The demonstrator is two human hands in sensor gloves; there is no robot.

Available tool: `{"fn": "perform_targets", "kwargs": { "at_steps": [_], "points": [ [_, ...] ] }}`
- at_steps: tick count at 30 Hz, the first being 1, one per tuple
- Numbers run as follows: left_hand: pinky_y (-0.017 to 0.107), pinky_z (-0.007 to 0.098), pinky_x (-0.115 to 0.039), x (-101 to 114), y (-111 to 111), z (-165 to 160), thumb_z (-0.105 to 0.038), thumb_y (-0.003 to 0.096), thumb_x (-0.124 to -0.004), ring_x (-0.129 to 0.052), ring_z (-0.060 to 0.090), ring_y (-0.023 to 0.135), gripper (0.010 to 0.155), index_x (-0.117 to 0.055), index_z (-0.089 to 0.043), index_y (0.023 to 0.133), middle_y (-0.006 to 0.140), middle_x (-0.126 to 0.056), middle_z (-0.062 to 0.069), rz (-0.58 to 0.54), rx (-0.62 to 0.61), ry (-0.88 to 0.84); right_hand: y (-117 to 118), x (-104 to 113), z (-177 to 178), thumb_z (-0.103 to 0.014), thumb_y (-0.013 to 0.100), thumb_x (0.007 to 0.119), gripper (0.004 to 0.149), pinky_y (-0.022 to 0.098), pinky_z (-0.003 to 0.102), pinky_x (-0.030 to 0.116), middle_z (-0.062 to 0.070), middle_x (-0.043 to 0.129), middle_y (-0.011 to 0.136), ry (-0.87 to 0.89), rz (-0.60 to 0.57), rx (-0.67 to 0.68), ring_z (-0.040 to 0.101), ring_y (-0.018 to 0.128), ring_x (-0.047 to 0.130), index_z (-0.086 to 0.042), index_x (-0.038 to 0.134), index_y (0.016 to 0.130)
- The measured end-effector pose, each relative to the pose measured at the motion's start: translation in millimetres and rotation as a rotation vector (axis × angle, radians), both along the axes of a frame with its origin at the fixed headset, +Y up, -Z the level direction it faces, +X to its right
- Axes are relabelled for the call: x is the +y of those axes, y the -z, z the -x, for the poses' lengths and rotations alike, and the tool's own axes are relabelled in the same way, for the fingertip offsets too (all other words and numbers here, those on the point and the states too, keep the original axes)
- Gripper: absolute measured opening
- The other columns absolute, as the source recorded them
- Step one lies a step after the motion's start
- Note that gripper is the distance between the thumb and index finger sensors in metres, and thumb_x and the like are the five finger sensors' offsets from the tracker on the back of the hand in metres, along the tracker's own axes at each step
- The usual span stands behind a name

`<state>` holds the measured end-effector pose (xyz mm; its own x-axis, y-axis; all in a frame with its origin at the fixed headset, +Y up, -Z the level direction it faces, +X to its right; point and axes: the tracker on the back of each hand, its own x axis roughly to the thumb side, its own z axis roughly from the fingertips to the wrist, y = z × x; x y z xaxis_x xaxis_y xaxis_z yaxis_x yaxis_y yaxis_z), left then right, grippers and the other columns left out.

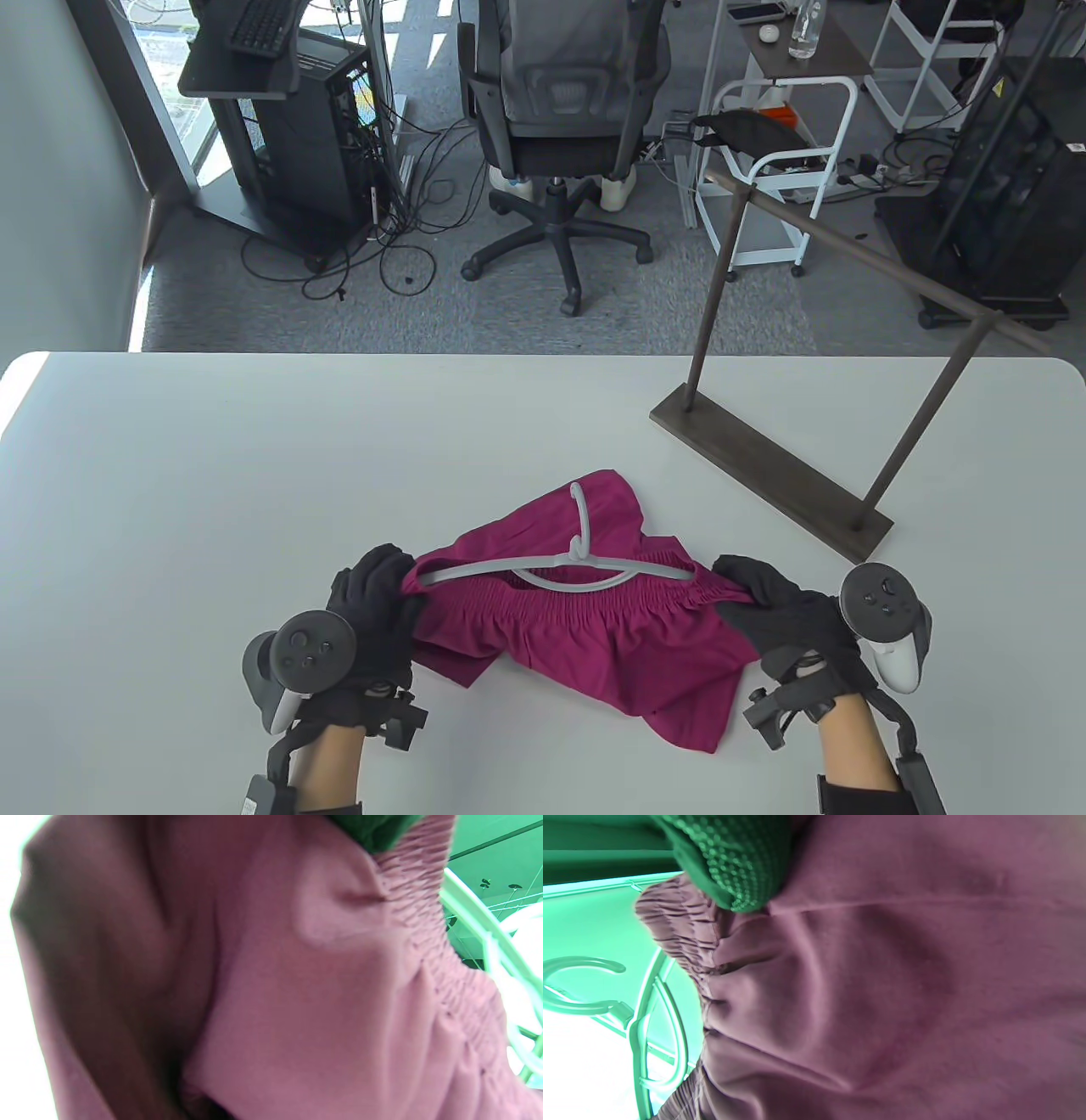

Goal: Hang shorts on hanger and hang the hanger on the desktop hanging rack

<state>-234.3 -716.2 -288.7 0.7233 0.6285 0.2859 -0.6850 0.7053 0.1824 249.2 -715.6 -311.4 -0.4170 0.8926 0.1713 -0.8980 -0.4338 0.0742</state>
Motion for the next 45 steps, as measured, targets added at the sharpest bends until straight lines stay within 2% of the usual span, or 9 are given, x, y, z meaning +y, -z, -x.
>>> {"fn": "perform_targets", "kwargs": {
  "at_steps": [2, 3, 5, 9, 15, 20, 25, 32, 45],
  "points": [
    [0.071, 0.072, -0.039, 4, -1, 0, -0.048, 0.0434, -0.069, -0.066, 0.041, 0.102, 0.064, -0.060, -0.018, 0.099, 0.109, -0.052, 0.011, -0.002, 0.003, -0.006, 0, 7, 0, -0.035, 0.040, 0.088, 0.052, 0.046, 0.061, 0.085, 0.013, 0.076, 0.099, 0.021, -0.018, -0.008, 0.044, 0.080, 0.081, -0.017, 0.081, 0.088],
    [0.071, 0.072, -0.037, 5, -2, 1, -0.050, 0.0433, -0.069, -0.062, 0.041, 0.104, 0.074, -0.058, -0.008, 0.103, 0.110, -0.048, 0.013, -0.015, 0.009, -0.010, 1, 10, -1, -0.035, 0.040, 0.088, 0.052, 0.046, 0.061, 0.084, 0.013, 0.076, 0.099, 0.020, -0.024, -0.013, 0.044, 0.081, 0.080, -0.017, 0.081, 0.089],
    [0.072, 0.071, -0.034, 11, -6, 2, -0.055, 0.0415, -0.071, -0.054, 0.042, 0.106, 0.080, -0.049, -0.015, 0.107, 0.112, -0.043, 0.013, -0.078, 0.062, -0.032, 3, 21, -3, -0.035, 0.040, 0.088, 0.052, 0.046, 0.061, 0.085, 0.013, 0.076, 0.099, 0.023, -0.044, -0.050, 0.044, 0.081, 0.081, -0.017, 0.081, 0.089],
    [0.072, 0.070, -0.032, 21, -13, 4, -0.058, 0.0408, -0.071, -0.047, 0.042, 0.107, 0.086, -0.040, -0.015, 0.109, 0.112, -0.036, 0.013, -0.158, 0.123, -0.045, 7, 45, -10, -0.037, 0.041, 0.088, 0.053, 0.042, 0.058, 0.088, 0.013, 0.079, 0.096, 0.011, -0.096, -0.154, 0.043, 0.077, 0.084, -0.017, 0.080, 0.089],
    [0.072, 0.070, -0.033, 18, -12, 2, -0.058, 0.0411, -0.071, -0.049, 0.043, 0.107, 0.085, -0.042, -0.015, 0.109, 0.112, -0.040, 0.013, -0.121, 0.085, -0.019, 17, 114, -23, -0.039, 0.041, 0.087, 0.053, 0.036, 0.053, 0.093, 0.012, 0.082, 0.094, -0.037, -0.215, -0.332, 0.039, 0.069, 0.092, -0.016, 0.081, 0.089],
    [0.072, 0.071, -0.032, 15, -10, -5, -0.058, 0.0408, -0.072, -0.047, 0.043, 0.108, 0.085, -0.042, -0.017, 0.109, 0.113, -0.040, 0.013, -0.086, 0.062, 0.043, 30, 182, -27, -0.040, 0.040, 0.088, 0.054, 0.032, 0.052, 0.095, 0.013, 0.085, 0.091, -0.046, -0.300, -0.467, 0.039, 0.064, 0.096, -0.016, 0.082, 0.088],
    [0.072, 0.071, -0.031, 13, -8, -8, -0.059, 0.0408, -0.072, -0.044, 0.043, 0.111, 0.085, -0.043, -0.018, 0.110, 0.114, -0.041, 0.012, -0.045, 0.021, 0.085, 43, 221, -26, -0.040, 0.041, 0.088, 0.053, 0.029, 0.052, 0.095, 0.016, 0.086, 0.090, 0.001, -0.303, -0.556, 0.041, 0.061, 0.097, -0.016, 0.083, 0.087],
    [0.072, 0.071, -0.030, 11, -7, -9, -0.059, 0.0408, -0.072, -0.043, 0.043, 0.111, 0.085, -0.044, -0.018, 0.110, 0.114, -0.042, 0.012, -0.022, 0.015, 0.107, 63, 232, -25, -0.039, 0.041, 0.088, 0.053, 0.026, 0.053, 0.096, 0.018, 0.086, 0.089, 0.035, -0.254, -0.661, 0.043, 0.059, 0.098, -0.014, 0.083, 0.088],
    [0.072, 0.071, -0.030, 9, -2, -8, -0.059, 0.0408, -0.071, -0.043, 0.043, 0.111, 0.085, -0.044, -0.018, 0.110, 0.115, -0.043, 0.012, 0.016, 0.012, 0.136, 98, 179, -36, -0.031, 0.042, 0.085, 0.055, 0.025, 0.055, 0.097, 0.024, 0.083, 0.088, 0.003, -0.086, -0.743, 0.044, 0.056, 0.098, -0.006, 0.079, 0.091]
  ]
}}
